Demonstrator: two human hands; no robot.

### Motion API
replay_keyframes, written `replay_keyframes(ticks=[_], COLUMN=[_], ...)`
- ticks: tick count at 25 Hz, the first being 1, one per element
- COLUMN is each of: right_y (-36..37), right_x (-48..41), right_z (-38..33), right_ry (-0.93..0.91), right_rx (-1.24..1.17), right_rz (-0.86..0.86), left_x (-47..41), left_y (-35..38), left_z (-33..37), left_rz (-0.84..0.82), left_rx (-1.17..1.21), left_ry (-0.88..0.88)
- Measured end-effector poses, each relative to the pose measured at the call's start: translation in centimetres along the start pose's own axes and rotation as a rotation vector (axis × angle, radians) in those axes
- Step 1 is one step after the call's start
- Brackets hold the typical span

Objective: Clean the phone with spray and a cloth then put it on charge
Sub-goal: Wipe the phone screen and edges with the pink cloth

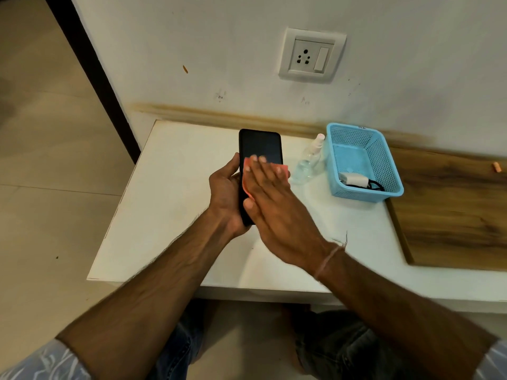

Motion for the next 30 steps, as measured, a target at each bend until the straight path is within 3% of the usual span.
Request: replay_keyframes(ticks=[4, 6, 9, 13, 19, 21, 26, 30], right_y=[0.5, -0.6, -1.8, -0.9, -0.2, -1.2, -1.8, 0.2], right_x=[4.7, 5.3, 2.7, -1.5, 3.6, 3.5, -2.7, -0.8], right_z=[0.6, 2.5, 4.2, 1.4, 0.9, 2.8, 3.4, -0.4], right_ry=[-0.247, -0.279, -0.108, 0.059, -0.175, -0.145, 0.156, -0.001], right_rx=[0.102, 0.129, 0.121, 0.008, 0.044, 0.053, -0.005, -0.074], right_rz=[-0.109, -0.105, -0.032, 0.012, -0.064, -0.029, 0.017, -0.034], left_x=[-0.1, -0.2, -0.3, -0.2, -0.2, -0.4, -0.3, -0.4], left_y=[0.0, -0.1, -0.2, 0.3, -0.2, -0.4, 0.0, -0.1], left_z=[0.2, 0.2, -0.3, -0.8, -0.2, -0.3, -1.6, -1.1], left_rz=[-0.051, -0.048, -0.015, -0.001, -0.037, -0.025, 0.008, -0.031], left_rx=[0.045, 0.043, -0.001, 0.022, 0.028, 0.020, -0.034, 0.033], left_ry=[-0.004, 0.011, 0.003, 0.021, -0.011, -0.008, -0.003, 0.036])
Point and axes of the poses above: each hand's wrist, its own x-axis away from the middle knuckle, its own y-axis out of the palm, z = x × y, the point moved 5 cm from there along -x, towards the middle knuckle, and after that the axes turned 4 degrees about y, right-handed, at the moved point
